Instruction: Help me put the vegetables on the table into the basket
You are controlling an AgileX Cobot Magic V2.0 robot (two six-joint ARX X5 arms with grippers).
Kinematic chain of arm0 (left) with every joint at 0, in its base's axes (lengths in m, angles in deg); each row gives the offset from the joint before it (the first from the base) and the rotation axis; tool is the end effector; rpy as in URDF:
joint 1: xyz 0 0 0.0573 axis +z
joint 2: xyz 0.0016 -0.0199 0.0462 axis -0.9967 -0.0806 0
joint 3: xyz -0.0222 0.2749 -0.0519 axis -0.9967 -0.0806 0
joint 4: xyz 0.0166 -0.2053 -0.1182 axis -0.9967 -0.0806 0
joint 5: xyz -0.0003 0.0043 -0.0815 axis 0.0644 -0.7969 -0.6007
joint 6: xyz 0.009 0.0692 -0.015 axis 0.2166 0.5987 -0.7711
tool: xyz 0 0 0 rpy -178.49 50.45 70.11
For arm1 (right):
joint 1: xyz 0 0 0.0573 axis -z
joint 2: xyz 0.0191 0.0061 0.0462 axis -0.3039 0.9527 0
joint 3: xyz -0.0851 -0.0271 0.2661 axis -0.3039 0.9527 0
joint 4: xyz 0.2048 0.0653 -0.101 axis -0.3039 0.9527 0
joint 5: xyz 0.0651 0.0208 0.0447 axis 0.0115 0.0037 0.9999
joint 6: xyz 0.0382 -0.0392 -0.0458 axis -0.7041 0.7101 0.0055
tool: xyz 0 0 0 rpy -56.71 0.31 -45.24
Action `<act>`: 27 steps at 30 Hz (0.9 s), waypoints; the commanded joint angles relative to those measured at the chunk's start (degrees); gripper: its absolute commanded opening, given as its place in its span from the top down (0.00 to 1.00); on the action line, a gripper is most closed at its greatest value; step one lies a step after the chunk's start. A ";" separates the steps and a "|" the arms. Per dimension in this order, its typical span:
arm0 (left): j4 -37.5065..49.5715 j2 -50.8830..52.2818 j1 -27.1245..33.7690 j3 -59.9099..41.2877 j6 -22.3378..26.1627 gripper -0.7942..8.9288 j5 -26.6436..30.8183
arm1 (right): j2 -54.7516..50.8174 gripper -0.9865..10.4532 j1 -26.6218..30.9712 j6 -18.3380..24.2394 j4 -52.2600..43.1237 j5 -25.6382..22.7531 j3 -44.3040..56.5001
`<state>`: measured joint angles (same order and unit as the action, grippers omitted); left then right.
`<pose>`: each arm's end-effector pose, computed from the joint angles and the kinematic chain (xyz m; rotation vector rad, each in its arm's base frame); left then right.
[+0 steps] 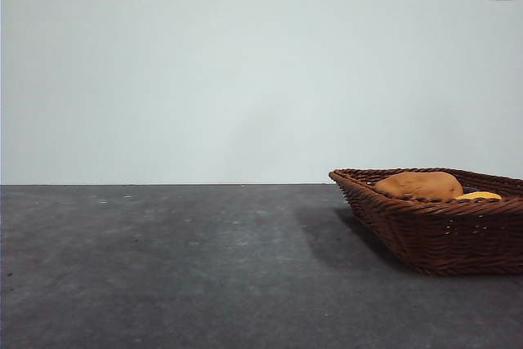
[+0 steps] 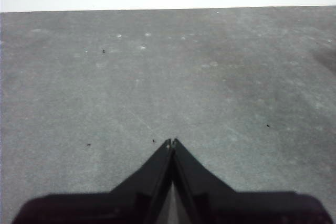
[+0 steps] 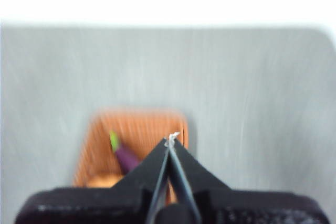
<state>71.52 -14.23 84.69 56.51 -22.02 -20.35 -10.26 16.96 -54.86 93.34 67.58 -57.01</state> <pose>0.0910 -0.0058 0.1443 -0.0284 0.2299 -0.0971 0.1704 0.0067 0.4535 -0.0052 0.4659 0.0971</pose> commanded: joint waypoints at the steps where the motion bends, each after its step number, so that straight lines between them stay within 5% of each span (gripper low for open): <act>1: 0.50 -0.20 0.20 -0.55 -0.31 0.92 0.15 | -6.25 0.91 0.02 -0.87 -2.95 -1.11 1.55; 11: 0.50 -0.20 0.20 -0.55 -0.31 0.92 0.15 | -35.78 0.91 2.71 0.55 -23.76 -12.15 39.56; 17: 0.50 -0.20 0.20 -0.55 -0.31 0.92 0.15 | -45.88 0.91 3.85 -1.70 -37.81 -11.98 61.86; 27: 0.50 -0.20 0.20 -0.55 -0.31 0.92 0.15 | -56.54 0.91 3.82 -2.54 -40.00 -11.91 79.49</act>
<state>71.54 -14.41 84.69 56.51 -22.02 -20.37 -66.02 20.72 -56.67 54.11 55.62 21.70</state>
